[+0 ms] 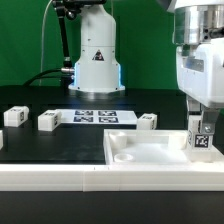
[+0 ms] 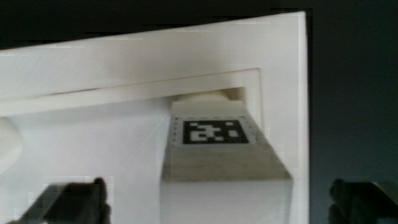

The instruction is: Assemble one leg

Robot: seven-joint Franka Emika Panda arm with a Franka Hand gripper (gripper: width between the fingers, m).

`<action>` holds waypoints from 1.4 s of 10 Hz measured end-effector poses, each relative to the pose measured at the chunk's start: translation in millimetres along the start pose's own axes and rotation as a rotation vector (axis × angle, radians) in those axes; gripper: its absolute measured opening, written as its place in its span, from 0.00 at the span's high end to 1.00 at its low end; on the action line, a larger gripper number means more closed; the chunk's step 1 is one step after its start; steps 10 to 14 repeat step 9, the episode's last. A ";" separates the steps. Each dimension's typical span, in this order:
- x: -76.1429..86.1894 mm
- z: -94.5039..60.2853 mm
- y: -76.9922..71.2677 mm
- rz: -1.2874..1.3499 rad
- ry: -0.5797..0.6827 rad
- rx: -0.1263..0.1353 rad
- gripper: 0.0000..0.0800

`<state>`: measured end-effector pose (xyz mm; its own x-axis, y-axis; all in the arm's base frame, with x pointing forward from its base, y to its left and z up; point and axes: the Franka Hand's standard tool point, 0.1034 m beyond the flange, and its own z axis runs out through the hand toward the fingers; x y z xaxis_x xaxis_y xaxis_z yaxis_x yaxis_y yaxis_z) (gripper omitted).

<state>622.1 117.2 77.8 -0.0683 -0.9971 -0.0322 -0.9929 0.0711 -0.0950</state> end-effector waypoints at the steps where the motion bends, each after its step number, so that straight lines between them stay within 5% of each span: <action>1: -0.2 0.0 0.1 -0.033 0.000 0.000 0.19; 7: -0.3 -0.3 -0.6 -0.360 0.001 0.003 0.19; 14: -0.5 -0.3 -0.5 -0.361 0.000 0.003 0.19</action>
Offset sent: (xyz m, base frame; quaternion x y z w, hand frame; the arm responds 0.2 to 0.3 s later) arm -0.0008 0.0030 0.0019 0.0063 -0.0068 -0.1202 0.9927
